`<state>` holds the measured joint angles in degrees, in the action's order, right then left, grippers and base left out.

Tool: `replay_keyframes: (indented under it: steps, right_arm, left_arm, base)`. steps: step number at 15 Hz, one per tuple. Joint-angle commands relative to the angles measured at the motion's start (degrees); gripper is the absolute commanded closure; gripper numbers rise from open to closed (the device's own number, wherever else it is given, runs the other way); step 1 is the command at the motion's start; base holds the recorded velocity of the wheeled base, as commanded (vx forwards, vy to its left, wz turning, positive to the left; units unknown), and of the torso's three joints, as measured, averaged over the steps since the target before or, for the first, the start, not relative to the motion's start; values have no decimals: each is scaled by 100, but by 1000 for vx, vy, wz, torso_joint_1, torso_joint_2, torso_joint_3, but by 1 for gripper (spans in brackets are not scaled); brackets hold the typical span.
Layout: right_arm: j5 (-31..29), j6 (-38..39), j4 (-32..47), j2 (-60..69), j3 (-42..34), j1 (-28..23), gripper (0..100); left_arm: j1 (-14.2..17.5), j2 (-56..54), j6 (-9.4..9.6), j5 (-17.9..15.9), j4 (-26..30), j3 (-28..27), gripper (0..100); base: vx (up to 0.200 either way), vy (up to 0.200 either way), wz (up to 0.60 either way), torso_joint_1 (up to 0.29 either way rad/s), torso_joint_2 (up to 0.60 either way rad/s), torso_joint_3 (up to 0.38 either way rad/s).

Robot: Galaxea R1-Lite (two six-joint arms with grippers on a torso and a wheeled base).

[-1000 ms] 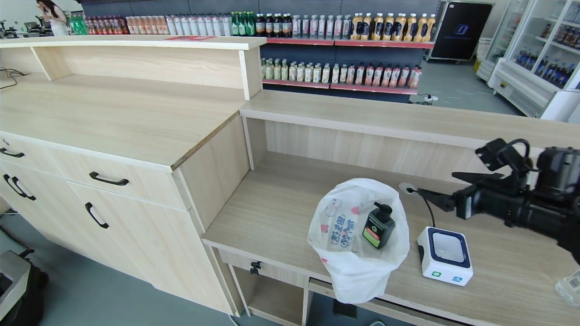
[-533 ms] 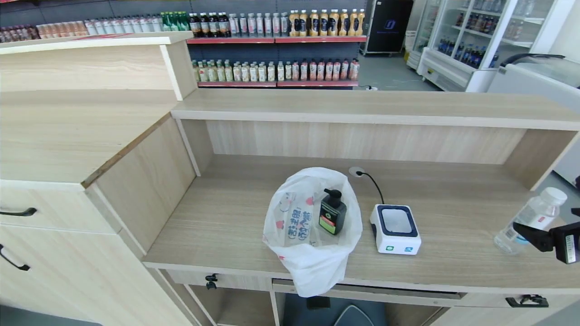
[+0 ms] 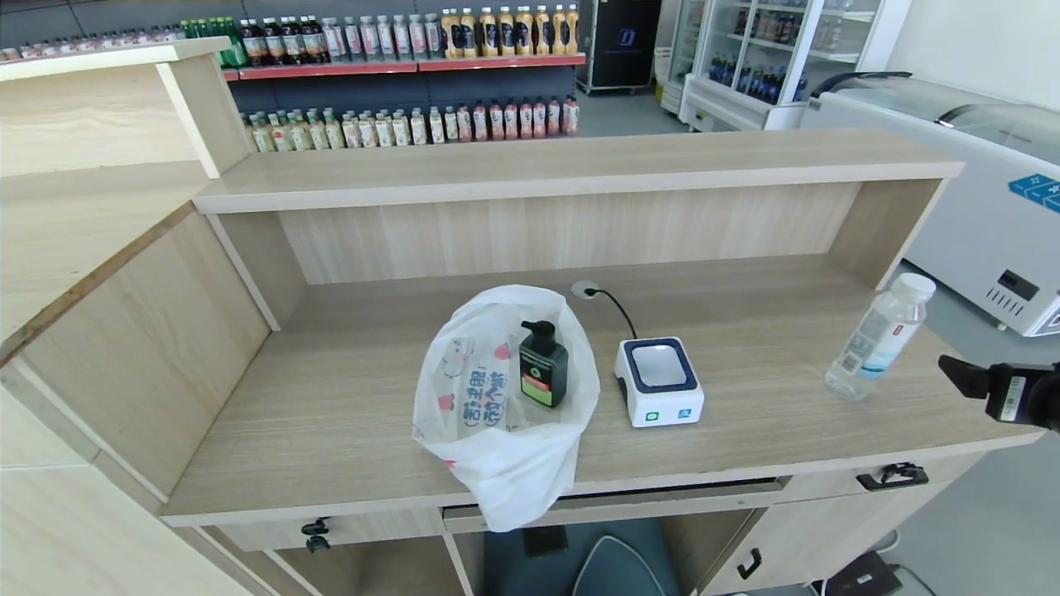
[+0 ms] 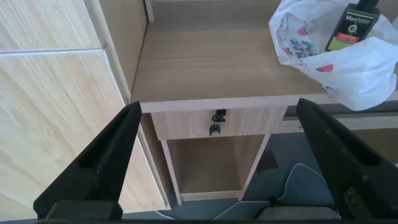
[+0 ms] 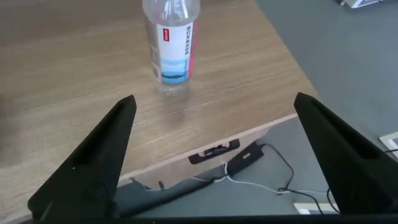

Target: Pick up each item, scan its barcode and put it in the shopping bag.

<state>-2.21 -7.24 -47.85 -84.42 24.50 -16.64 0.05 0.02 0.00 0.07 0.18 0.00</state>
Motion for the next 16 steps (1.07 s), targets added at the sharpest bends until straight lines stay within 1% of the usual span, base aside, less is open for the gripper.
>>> replay_keyframes:
  steps: [1,2,3,6,8,12,14,16]
  right_arm:
    - [27,109,-858,-1217,19,-23,0]
    - [203,39,-1042,-1463,90,-23,0]
    - [229,-23,-1069,-1578,134,-32,0]
    - [229,-542,-1148,-1964,213,-199,0]
    - [265,-594,-1306,-2114,353,-182,0]
    - [1012,-708,-1288,-2254,758,-138,0]
    - [1073,-726,-1280,-2307,890,-120,0]
    - [1047,-937,-1288,-2456,1083,-103,0]
  left_arm:
    - [4,-2,0,1,-1,0,0]
    - [13,-2,0,1,-1,0,0]
    - [4,-2,0,1,-1,0,0]
    - [4,-2,0,1,-1,0,0]
    - [4,-2,0,1,-1,0,0]
    - [13,-2,0,1,-1,0,0]
    - [4,-2,0,1,-1,0,0]
    - [4,-2,0,1,-1,0,0]
  base:
    - [0,0,0,0,0,0]
    - [0,0,0,0,0,0]
    - [0,0,0,0,0,0]
    - [0,0,0,0,0,0]
    - [0,0,0,0,0,0]
    - [0,0,0,0,0,0]
    - [0,0,0,0,0,0]
    - [0,0,0,0,0,0]
